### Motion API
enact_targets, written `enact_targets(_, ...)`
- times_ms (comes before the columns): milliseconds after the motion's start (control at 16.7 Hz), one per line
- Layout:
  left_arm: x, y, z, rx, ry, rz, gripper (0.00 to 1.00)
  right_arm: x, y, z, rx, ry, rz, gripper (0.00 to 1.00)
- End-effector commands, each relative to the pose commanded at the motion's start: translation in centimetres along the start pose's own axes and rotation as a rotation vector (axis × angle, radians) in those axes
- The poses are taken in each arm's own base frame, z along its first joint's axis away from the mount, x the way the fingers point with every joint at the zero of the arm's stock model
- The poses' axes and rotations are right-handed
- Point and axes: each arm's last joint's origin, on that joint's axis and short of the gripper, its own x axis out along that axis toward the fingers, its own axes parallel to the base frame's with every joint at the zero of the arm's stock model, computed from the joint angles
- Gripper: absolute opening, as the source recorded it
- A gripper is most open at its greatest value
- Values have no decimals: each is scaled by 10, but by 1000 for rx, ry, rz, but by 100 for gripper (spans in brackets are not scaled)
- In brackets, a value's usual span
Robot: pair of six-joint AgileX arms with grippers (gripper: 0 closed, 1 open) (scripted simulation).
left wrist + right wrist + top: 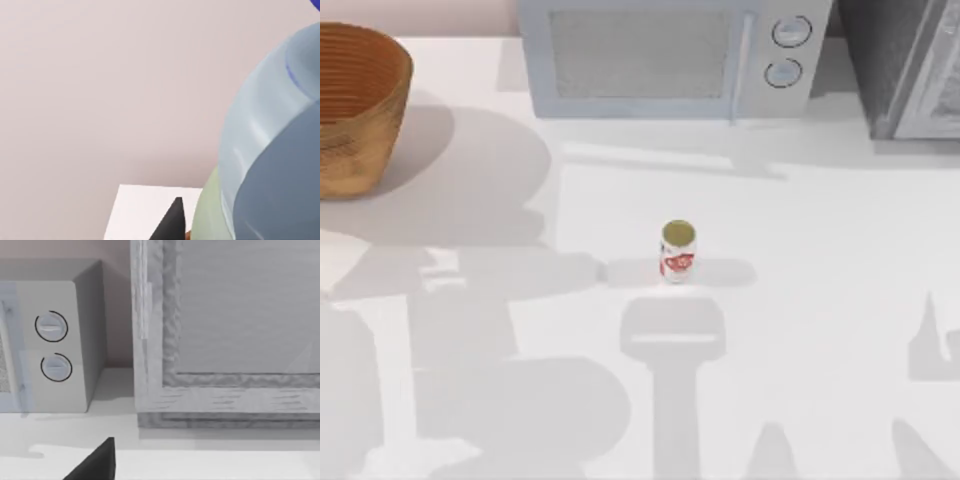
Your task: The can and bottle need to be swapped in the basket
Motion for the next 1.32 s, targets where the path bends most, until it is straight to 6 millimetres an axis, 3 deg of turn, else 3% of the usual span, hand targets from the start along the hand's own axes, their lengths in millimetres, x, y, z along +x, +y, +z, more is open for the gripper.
enact_targets(240,9,-32,34,-13,59,-98,0,0,0,0,0,0,0,100)
enact_targets(420,10,-46,45,-16,80,-138,0,0,0,0,0,0,0,100)
enact_targets(780,11,-46,44,-15,80,-136,0,0,0,0,0,0,0,100)
enact_targets(1320,65,-55,12,-17,81,-139,0,0,0,0,0,0,0,100)
